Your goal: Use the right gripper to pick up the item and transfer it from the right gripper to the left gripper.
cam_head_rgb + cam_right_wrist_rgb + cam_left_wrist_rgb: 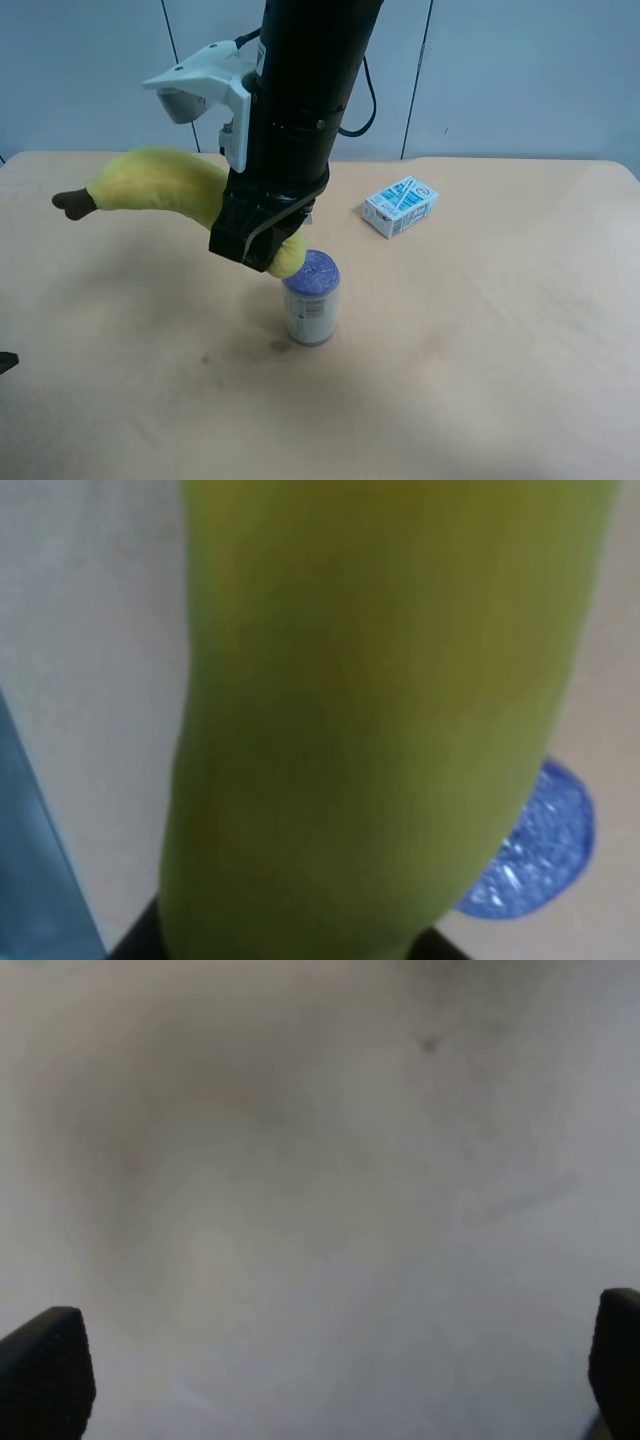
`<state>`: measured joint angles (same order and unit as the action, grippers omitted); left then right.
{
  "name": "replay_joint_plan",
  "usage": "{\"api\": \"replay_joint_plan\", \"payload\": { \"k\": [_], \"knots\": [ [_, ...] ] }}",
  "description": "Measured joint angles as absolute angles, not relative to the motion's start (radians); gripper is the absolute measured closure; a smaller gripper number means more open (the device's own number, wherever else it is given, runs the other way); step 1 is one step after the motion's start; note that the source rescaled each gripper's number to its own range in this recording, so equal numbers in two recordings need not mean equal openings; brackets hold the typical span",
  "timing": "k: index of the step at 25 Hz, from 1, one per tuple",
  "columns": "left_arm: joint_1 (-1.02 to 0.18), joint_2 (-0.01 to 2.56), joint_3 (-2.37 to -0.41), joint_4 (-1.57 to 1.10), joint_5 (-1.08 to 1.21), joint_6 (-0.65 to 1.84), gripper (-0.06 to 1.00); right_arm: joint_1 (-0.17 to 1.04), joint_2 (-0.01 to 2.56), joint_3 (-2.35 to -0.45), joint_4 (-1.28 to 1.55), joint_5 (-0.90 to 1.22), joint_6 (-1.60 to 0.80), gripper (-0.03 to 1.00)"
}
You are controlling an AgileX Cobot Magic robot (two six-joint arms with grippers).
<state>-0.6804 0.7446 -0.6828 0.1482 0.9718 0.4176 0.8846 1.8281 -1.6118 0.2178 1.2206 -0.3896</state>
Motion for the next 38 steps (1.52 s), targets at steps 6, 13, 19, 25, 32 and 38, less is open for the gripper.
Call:
{"api": "replay_joint_plan", "payload": {
  "k": [6,13,19,25,32,38],
  "knots": [
    [-0.704,0.831,-0.727,0.154,0.877,0.399,-0.06,0.913,1.84,-1.612,0.208,1.221,-0.39,0.97],
    [-0.735,0.965,-0.849,0.143,0.832,0.4,-0.06,0.95,1.85,-1.613,0.187,1.221,-0.39,0.97],
    [-0.824,1.084,-0.866,0.169,0.841,0.41,-0.06,0.95,1.855,-1.613,0.191,1.222,-0.39,0.97],
    [-0.829,1.123,-0.871,0.186,0.796,0.392,-0.02,0.95,1.855,-1.613,0.191,1.226,-0.39,0.97],
    [-0.829,1.123,-0.871,0.213,0.794,0.388,0.73,0.951,1.855,-1.612,0.188,1.251,-0.39,0.97],
    [-0.829,1.123,-0.871,0.213,0.794,0.388,0.94,0.951,1.855,-1.612,0.188,1.251,-0.39,0.97]
  ]
}}
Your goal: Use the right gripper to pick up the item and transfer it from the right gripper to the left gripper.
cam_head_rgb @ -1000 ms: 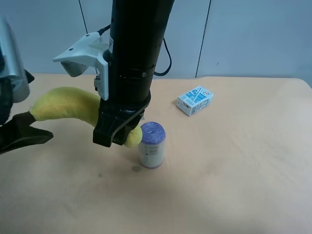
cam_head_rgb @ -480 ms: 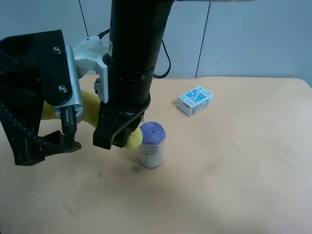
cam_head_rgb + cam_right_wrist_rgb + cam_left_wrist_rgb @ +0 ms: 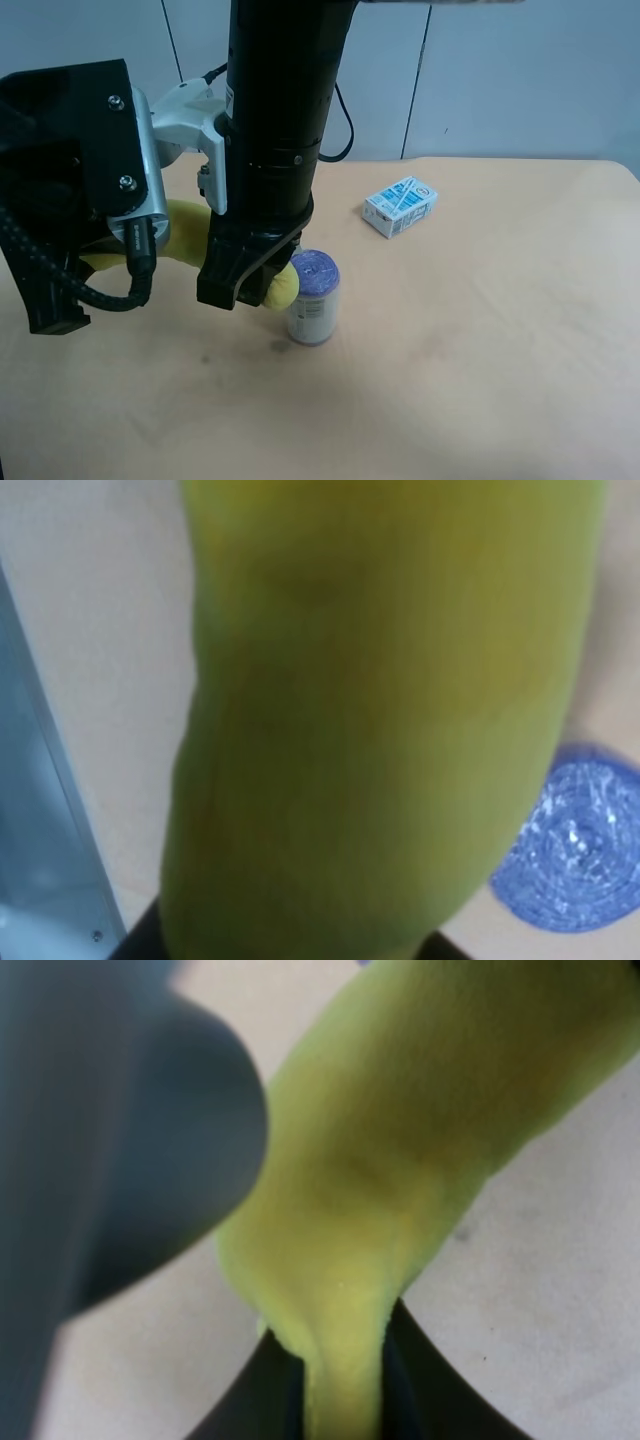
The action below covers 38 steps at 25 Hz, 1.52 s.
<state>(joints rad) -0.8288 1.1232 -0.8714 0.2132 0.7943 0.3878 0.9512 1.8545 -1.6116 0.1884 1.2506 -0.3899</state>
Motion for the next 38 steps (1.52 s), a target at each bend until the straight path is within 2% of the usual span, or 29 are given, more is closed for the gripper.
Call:
{"api": "replay_joint_plan", "payload": {
  "k": [2,3,4,7,8,10,13,20,32,38],
  "knots": [
    [-0.829,1.123,-0.871,0.213,0.794,0.388,0.94,0.951,1.855,-1.612,0.188,1.251,-0.381,0.96],
    [-0.829,1.123,-0.871,0.213,0.794,0.388,0.94,0.951,1.855,-1.612,0.188,1.251,-0.377,0.89],
    [-0.829,1.123,-0.871,0.213,0.794,0.388,0.94,0.951,1.855,-1.612,0.188,1.25,-0.371,0.76],
    [-0.829,1.123,-0.871,0.204,0.792,0.388,0.94,0.951,1.855,-1.613,0.19,1.235,-0.346,0.22],
    [-0.83,1.123,-0.871,0.203,0.792,0.388,0.94,0.951,1.855,-1.613,0.19,1.229,-0.333,0.12],
    [-0.83,1.123,-0.871,0.202,0.792,0.388,0.94,0.952,1.855,-1.613,0.19,1.226,-0.31,0.03],
    [-0.83,1.123,-0.871,0.202,0.791,0.388,0.94,0.953,1.855,-1.613,0.179,1.225,-0.272,-0.02],
    [-0.83,1.123,-0.871,0.201,0.79,0.388,0.94,0.953,1.814,-1.613,0.098,1.224,-0.17,-0.03],
    [-0.83,1.123,-0.871,0.2,0.79,0.388,0.94,0.953,1.548,-1.608,0.091,1.226,-0.07,-0.03],
    [-0.83,1.123,-0.871,0.2,0.79,0.388,0.94,0.953,1.379,-1.435,0.087,1.223,-0.067,-0.03]
  ]
}}
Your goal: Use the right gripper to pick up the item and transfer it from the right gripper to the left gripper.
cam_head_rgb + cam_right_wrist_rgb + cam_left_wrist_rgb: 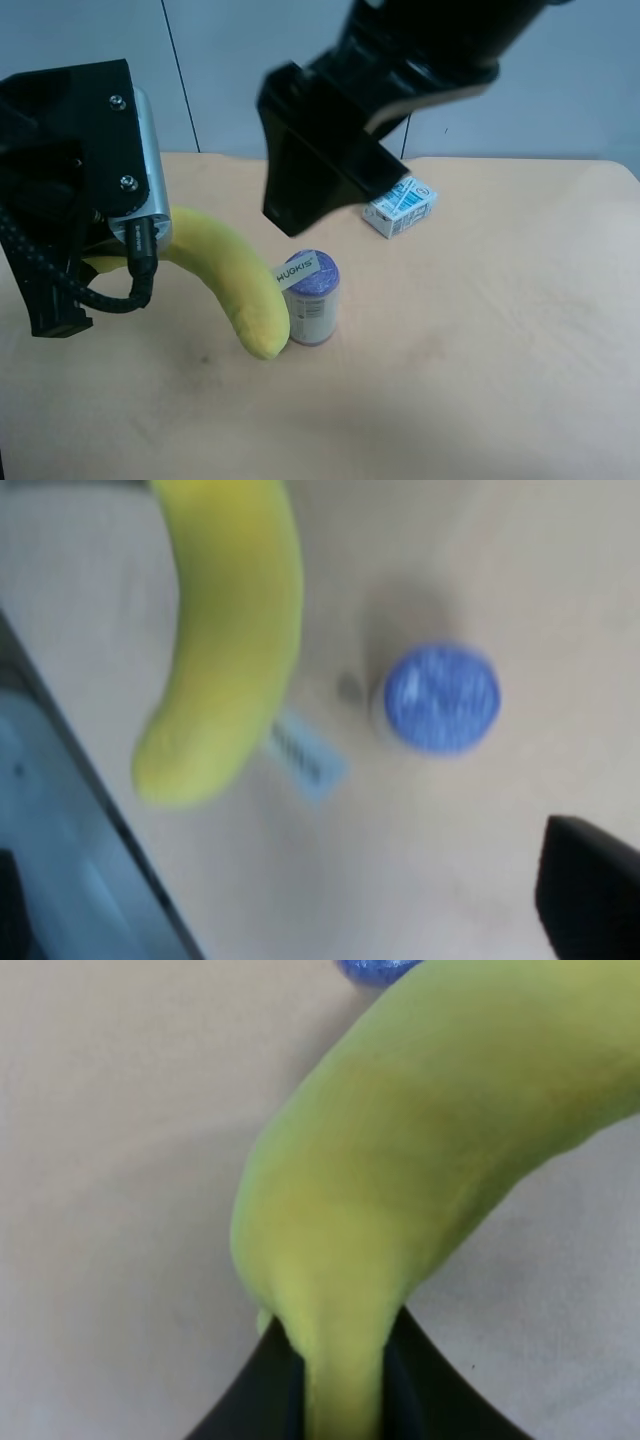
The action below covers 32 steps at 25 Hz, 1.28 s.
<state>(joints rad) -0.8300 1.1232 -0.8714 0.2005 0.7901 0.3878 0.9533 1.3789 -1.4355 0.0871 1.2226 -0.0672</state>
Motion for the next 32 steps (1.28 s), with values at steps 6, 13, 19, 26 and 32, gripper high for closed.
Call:
{"api": "replay_joint_plan", "payload": {
  "k": [6,13,19,26,32],
  "knots": [
    [-0.83,1.123,-0.871,0.2,0.79,0.388,0.94,0.953,1.19,-1.233,0.045,1.224,-0.067,-0.03],
    [-0.83,1.123,-0.871,0.199,0.79,0.388,0.94,0.953,0.923,-1.008,0.028,1.224,-0.067,-0.03],
    [-0.83,1.123,-0.871,0.199,0.79,0.388,0.94,0.954,0.615,-0.753,0.013,1.225,-0.066,-0.03],
    [-0.83,1.123,-0.871,0.199,0.79,0.388,0.94,0.954,0.273,-0.548,0.013,1.116,-0.066,-0.03],
    [-0.83,1.123,-0.871,0.199,0.79,0.388,0.94,0.954,0.107,-0.513,0.013,1.093,-0.066,-0.03]
  ]
}}
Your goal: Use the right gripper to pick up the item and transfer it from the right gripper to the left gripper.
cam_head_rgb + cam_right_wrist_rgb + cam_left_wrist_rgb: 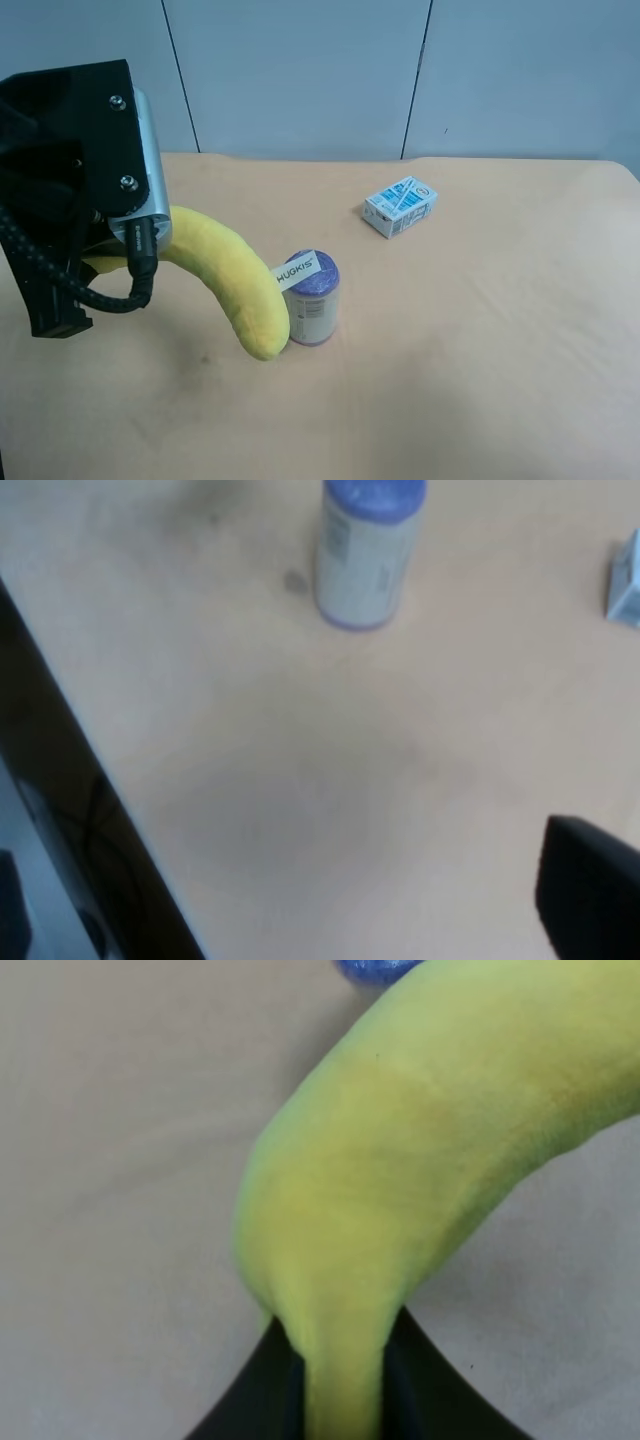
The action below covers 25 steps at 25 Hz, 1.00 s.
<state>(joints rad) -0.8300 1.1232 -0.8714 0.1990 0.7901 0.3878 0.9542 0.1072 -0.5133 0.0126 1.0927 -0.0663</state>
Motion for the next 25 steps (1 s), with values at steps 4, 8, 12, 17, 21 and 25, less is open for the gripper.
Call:
{"api": "replay_joint_plan", "payload": {
  "k": [4,8,12,17,21,25],
  "knots": [
    [-0.83,1.123,-0.871,0.199,0.79,0.388,0.94,0.954,0.095,-0.513,0.013,1.088,-0.067,-0.03],
    [-0.83,1.123,-0.871,0.198,0.79,0.388,0.94,0.954,0.095,-0.513,0.013,1.083,-0.067,-0.03],
    [-0.83,1.123,-0.871,0.198,0.79,0.388,0.94,0.952,0.095,-0.513,0.013,1.082,-0.067,-0.03],
    [-0.83,1.123,-0.871,0.198,0.79,0.388,0.94,0.797,0.094,-0.513,0.013,1.082,-0.067,-0.03],
    [-0.83,1.123,-0.871,0.198,0.79,0.388,0.94,0.559,0.059,-0.513,0.013,1.081,-0.067,-0.03],
    [-0.83,1.123,-0.871,0.198,0.79,0.388,0.94,0.311,0.003,-0.513,0.013,1.081,-0.067,-0.03]
  ]
}}
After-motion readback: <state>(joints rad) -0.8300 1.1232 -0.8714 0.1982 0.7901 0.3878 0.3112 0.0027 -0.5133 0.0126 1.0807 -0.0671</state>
